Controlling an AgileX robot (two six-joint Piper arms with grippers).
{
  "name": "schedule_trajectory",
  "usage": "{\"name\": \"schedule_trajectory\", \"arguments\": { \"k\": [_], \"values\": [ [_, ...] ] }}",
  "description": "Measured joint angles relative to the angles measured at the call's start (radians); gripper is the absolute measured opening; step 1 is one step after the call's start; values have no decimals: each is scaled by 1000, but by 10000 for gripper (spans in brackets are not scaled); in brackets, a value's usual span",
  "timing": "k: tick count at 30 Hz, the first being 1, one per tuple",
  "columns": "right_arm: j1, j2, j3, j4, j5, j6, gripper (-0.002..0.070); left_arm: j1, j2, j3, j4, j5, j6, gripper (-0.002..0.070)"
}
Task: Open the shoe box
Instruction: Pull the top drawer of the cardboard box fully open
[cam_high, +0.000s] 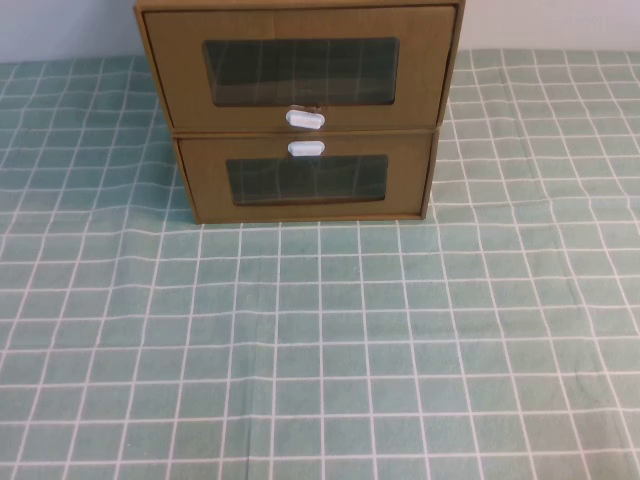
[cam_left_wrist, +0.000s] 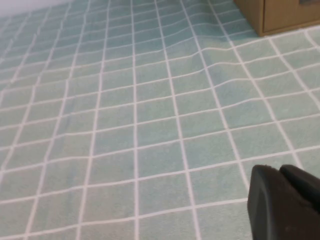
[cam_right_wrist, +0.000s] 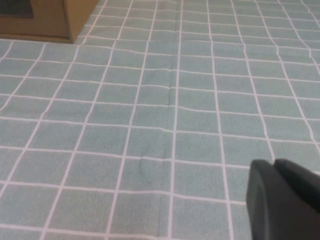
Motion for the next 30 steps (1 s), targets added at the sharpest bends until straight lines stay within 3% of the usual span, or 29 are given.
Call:
{"name": "schedule_trajectory", "arguments": {
  "k": [30],
  "values": [
    [0,0,0,0,-6,0,-14,2,0,0,-44,0,-24,-5]
  ]
}}
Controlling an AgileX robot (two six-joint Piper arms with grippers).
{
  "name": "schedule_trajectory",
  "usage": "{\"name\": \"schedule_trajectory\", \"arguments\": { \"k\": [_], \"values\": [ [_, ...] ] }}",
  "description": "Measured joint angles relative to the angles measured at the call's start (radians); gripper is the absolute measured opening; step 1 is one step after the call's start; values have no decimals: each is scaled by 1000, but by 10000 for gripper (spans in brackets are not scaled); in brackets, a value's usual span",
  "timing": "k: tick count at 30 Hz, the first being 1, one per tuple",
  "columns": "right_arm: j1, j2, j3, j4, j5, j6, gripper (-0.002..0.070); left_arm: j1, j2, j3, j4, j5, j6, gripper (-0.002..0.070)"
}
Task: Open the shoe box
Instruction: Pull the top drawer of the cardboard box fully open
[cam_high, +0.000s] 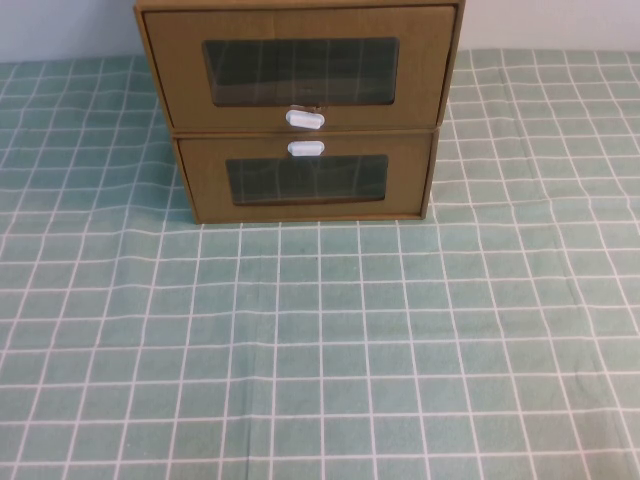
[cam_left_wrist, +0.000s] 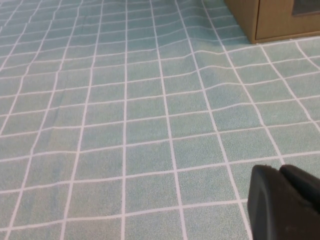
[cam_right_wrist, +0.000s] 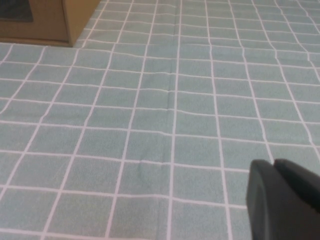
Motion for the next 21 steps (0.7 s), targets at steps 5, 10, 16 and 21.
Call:
{"name": "schedule_trajectory", "arguments": {
  "k": [5,10,16,21],
  "values": [
    [0,0,0,2,-47,0,-14,0,0,0,0,-18,0,-5],
    [0,0,0,44,-219,0,-13,0,0,0,-2,-150,0,-5],
    [0,0,0,123,-568,0,-14,0,0,2,-4,-484,0,-5],
    [0,0,0,142,-775,0,-14,0,0,2,-4,-767,0,-5]
  ]
}}
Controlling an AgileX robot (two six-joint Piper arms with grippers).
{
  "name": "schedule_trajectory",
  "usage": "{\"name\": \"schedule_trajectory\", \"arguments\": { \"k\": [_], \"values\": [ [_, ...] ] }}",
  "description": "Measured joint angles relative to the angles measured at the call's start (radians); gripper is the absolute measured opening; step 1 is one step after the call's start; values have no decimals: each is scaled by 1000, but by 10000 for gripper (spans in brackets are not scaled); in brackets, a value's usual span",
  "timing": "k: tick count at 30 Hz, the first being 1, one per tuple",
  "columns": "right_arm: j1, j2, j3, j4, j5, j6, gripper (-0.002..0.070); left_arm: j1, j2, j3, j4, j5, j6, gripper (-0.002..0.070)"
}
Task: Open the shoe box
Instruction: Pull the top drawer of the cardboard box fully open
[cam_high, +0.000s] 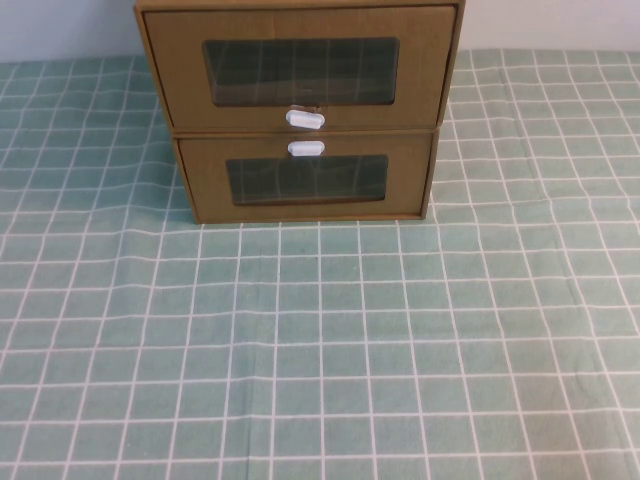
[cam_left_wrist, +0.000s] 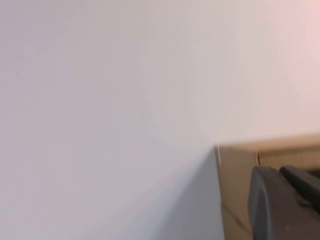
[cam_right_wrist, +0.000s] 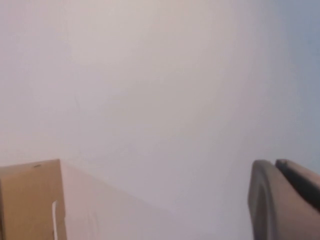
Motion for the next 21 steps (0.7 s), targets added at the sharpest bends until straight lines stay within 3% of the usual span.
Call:
{"name": "schedule_trajectory", "arguments": {
  "k": [8,13,17,21],
  "values": [
    [0,0,0,2,-115,9,-14,0,-2,0,-1,-106,0,-5],
    [0,0,-12,7,-286,22,-14,0,-2,0,-14,-312,-110,-5],
    [0,-2,-145,21,-304,22,-14,0,-2,-17,-18,-471,-167,-5],
    [0,-3,-325,22,-282,35,-14,0,-2,-157,-37,-423,-176,-5]
  ]
}}
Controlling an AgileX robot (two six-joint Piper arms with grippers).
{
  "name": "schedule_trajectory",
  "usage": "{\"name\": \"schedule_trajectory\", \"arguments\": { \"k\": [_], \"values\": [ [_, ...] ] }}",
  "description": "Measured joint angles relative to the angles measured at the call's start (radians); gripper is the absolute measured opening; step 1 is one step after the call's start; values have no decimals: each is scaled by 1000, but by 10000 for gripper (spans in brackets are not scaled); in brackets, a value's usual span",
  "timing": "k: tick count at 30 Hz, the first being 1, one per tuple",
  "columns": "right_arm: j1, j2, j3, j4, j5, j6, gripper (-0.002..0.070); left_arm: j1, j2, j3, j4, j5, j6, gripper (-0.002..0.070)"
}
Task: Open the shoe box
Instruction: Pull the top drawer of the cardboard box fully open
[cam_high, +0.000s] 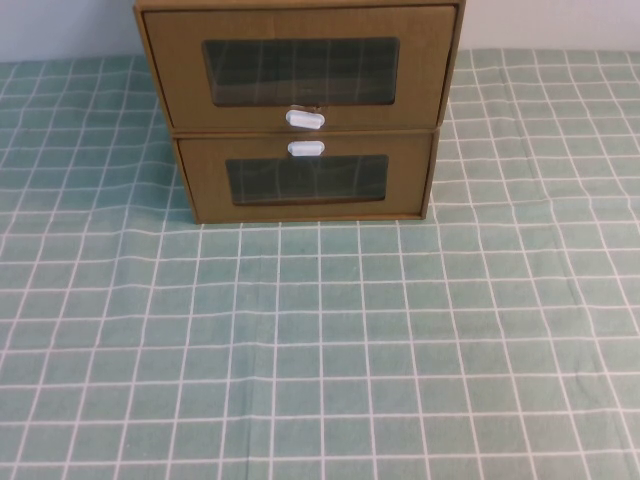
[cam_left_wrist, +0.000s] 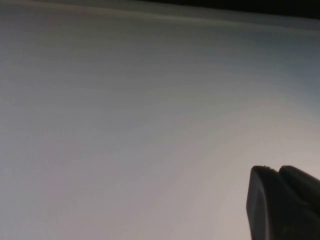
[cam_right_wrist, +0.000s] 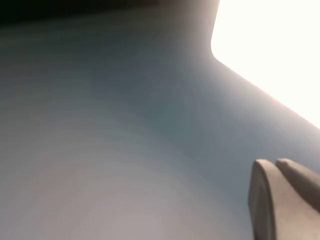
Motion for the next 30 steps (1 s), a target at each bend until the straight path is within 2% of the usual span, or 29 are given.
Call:
{"name": "schedule_trajectory", "arguments": {
  "k": [6,9,14,17,22,25,30],
  "values": [
    [0,140,-254,-32,-41,152,-14,0,49,-278,-30,197,10,-5],
    [0,232,-371,-56,22,213,-14,0,153,-429,-41,255,15,-5],
    [0,416,-624,-38,356,230,-13,0,369,-692,-85,499,8,-5],
    [0,555,-793,-38,608,197,-14,0,515,-870,-90,743,6,-5],
    [0,833,-1072,-38,1117,132,-14,0,795,-1128,-90,1082,5,-5],
    [0,985,-1176,-42,1318,66,-14,0,946,-1197,-90,1143,6,-5],
    [0,1145,-1201,21,1426,28,-13,0,1104,-1214,-96,1096,29,-5]
  ]
}}
